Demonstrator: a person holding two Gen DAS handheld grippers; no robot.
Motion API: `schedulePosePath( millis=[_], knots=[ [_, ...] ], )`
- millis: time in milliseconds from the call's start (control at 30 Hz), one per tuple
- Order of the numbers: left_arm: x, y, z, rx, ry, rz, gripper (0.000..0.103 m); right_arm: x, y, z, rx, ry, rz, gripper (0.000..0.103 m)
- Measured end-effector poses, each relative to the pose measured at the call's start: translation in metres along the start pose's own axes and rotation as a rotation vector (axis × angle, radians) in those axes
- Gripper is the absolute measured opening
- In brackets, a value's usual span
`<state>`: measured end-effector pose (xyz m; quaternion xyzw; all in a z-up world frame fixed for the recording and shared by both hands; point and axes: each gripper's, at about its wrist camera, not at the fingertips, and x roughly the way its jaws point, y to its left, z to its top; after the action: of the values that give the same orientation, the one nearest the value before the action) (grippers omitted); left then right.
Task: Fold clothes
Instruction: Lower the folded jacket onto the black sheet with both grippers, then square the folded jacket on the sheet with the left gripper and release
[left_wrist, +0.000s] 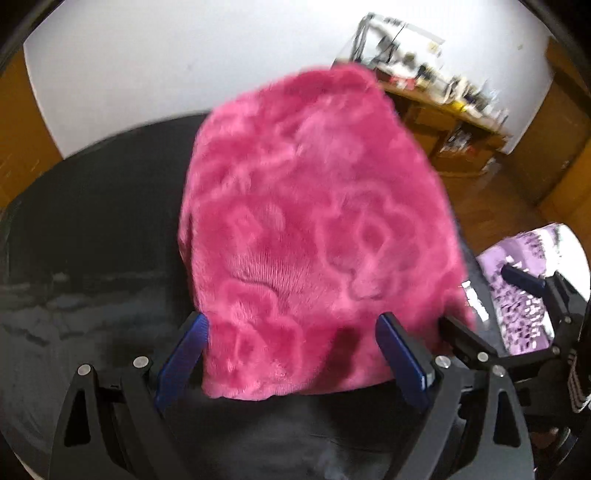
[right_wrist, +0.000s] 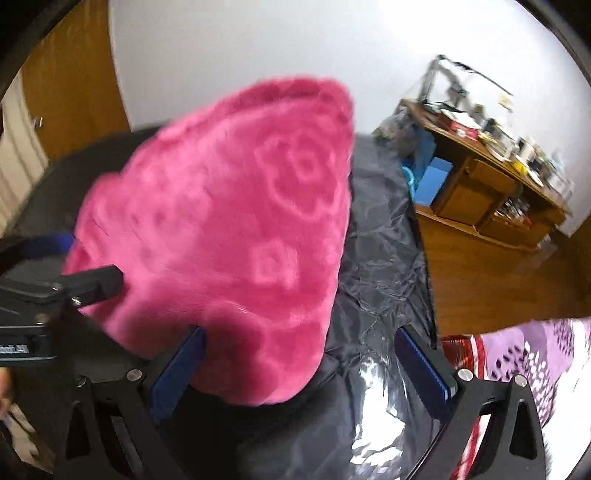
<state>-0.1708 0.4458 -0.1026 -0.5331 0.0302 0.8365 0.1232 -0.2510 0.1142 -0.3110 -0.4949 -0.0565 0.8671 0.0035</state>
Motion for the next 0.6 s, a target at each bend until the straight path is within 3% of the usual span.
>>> schedulePosePath(
  millis=[200,400,600],
  knots=[
    [0.025,0.019,-0.012,-0.122,0.069,0.009,0.096,0.02,-0.003,-0.007,-0.022,0.029,0.06,0.103],
    [-0.003,0.024,-0.016,-0.168,0.008,0.033,0.102,0.009,-0.007,-0.014,0.029,0.064,0.193,0.103],
    [-0.045,0.013,-0.025,-0.159,-0.072,-0.003,0.102,-0.016,-0.016,-0.05,0.166,0.116,0.308,0.103]
  ],
)
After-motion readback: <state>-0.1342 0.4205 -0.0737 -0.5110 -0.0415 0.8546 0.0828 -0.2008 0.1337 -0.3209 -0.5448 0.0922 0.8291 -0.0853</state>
